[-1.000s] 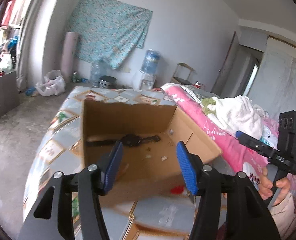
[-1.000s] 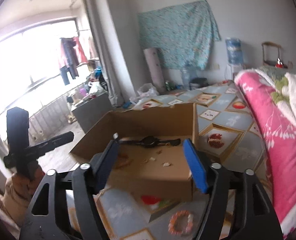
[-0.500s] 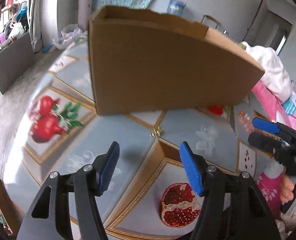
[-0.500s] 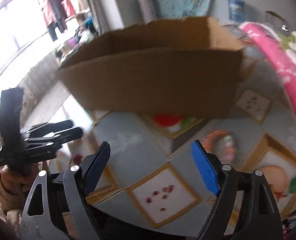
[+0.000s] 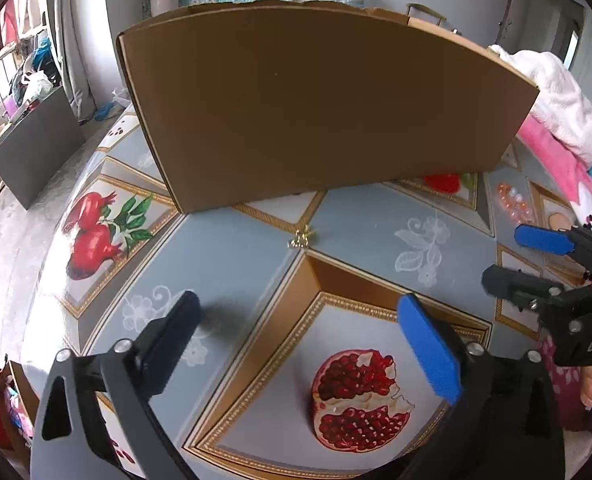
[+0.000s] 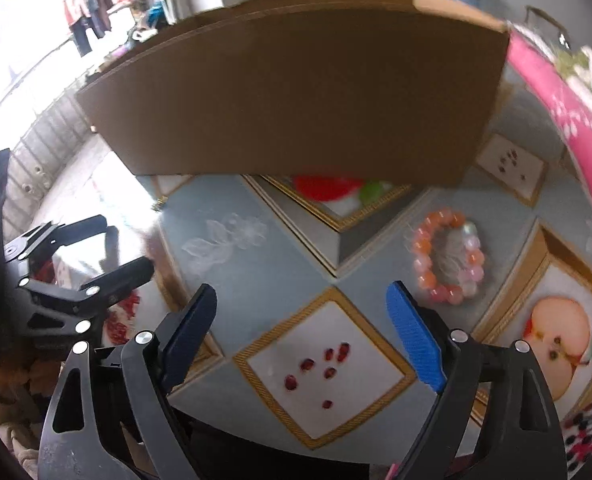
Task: Organize jewelry
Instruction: 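Move the open right gripper back over the table toward the bead bracelet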
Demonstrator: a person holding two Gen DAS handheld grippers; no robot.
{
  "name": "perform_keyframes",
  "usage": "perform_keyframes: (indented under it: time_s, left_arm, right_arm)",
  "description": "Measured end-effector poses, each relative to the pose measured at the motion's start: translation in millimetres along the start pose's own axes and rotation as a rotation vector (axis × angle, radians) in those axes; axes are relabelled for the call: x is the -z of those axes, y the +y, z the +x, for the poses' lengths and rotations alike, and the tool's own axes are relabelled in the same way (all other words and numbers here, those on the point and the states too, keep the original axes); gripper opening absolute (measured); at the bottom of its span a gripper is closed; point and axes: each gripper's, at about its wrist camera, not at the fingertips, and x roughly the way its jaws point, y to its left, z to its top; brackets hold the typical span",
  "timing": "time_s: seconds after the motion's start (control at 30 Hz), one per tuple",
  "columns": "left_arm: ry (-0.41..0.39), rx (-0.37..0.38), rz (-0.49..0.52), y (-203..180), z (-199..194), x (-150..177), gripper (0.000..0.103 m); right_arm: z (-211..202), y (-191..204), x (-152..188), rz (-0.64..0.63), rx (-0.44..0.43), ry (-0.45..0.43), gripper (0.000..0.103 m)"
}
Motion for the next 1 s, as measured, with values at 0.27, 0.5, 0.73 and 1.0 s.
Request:
perform_keyframes:
  time_s: [0.27,0.5,0.73,1.0]
  left_arm:
    - [0.013,-0.044,0.011,-8,4,-1,0.097]
    - [0.018,-0.047,0.011,-8,4,-1,0.097]
    - [0.018,-0.048,0.011,-8,4,-1,0.098]
    - [0.017,-0.05,0.012,-9,3,-1,0.097]
  right_arm:
    - [-4,-4,7,-0.029,0.028,0.004,0.088]
    - [-8,-1,10,-0.021,0.021,0.007,0.093]
    - [3,13,5,-0.039,0.038,0.009,0.095]
    - [15,31,12,-0.074,0.076,0.007,0.095]
